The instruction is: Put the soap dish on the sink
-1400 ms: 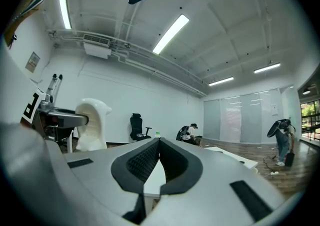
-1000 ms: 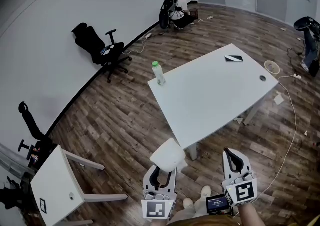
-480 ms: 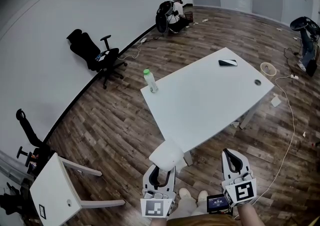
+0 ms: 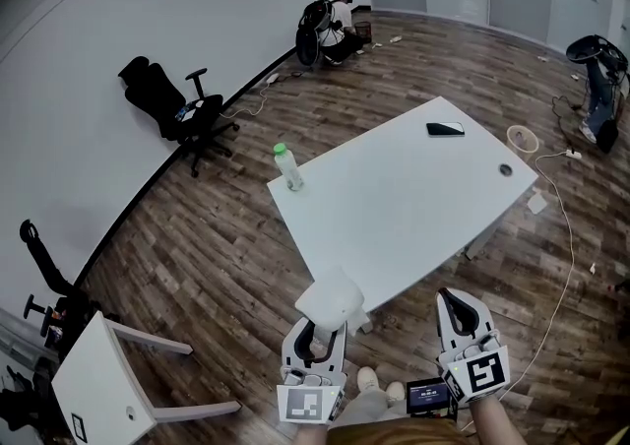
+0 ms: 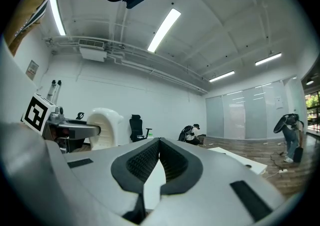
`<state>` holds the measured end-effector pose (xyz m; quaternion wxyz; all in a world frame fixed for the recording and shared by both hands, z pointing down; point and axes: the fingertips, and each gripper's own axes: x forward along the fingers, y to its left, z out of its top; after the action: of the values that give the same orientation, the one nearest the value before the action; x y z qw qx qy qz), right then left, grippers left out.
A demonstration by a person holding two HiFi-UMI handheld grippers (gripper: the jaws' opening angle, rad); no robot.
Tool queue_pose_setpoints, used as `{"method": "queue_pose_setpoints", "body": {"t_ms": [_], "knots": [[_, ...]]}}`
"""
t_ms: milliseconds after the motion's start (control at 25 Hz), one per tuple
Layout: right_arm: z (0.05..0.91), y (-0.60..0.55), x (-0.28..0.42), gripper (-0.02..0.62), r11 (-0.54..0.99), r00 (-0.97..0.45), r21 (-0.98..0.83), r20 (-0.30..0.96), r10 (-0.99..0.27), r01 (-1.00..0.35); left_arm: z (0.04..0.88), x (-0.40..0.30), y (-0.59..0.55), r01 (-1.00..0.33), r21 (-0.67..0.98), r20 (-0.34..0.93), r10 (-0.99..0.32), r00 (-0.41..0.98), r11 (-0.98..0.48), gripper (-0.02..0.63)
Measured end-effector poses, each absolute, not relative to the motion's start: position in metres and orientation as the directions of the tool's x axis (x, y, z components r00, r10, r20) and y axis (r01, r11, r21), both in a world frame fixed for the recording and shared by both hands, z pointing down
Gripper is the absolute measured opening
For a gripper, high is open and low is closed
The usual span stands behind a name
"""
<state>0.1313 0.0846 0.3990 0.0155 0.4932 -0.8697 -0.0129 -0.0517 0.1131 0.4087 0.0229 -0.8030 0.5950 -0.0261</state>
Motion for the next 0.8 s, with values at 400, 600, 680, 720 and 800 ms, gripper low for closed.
{"method": "queue_pose_setpoints", "body": {"t_ms": [400, 600, 680, 720, 800], "knots": [[0.392, 0.043, 0.116, 0.009, 0.468, -0.468, -0.022, 0.004, -0.884, -0.883, 0.407, -0.076, 0.064, -0.948, -0.048, -0.002, -0.949, 0.315, -0.315, 0.160], [0.401, 0.028, 0.102, 0.008, 0.444, -0.441, 0.070, 0.057, -0.896, -0.893, 0.416, -0.088, 0.050, -0.942, -0.023, 0.017, -0.942, 0.334, -0.334, 0.160], [0.401, 0.022, 0.099, 0.008, 0.450, -0.446, 0.055, 0.067, -0.892, -0.891, 0.418, -0.089, 0.045, -0.940, -0.023, 0.020, -0.940, 0.339, -0.340, 0.160], [0.401, 0.019, 0.099, 0.008, 0.451, -0.448, 0.035, 0.070, -0.891, -0.892, 0.420, -0.088, 0.043, -0.941, -0.013, 0.019, -0.941, 0.337, -0.337, 0.160], [0.399, 0.011, 0.101, 0.008, 0.451, -0.450, -0.007, 0.065, -0.891, -0.893, 0.422, -0.089, 0.037, -0.946, 0.013, 0.014, -0.945, 0.325, -0.325, 0.160]]}}
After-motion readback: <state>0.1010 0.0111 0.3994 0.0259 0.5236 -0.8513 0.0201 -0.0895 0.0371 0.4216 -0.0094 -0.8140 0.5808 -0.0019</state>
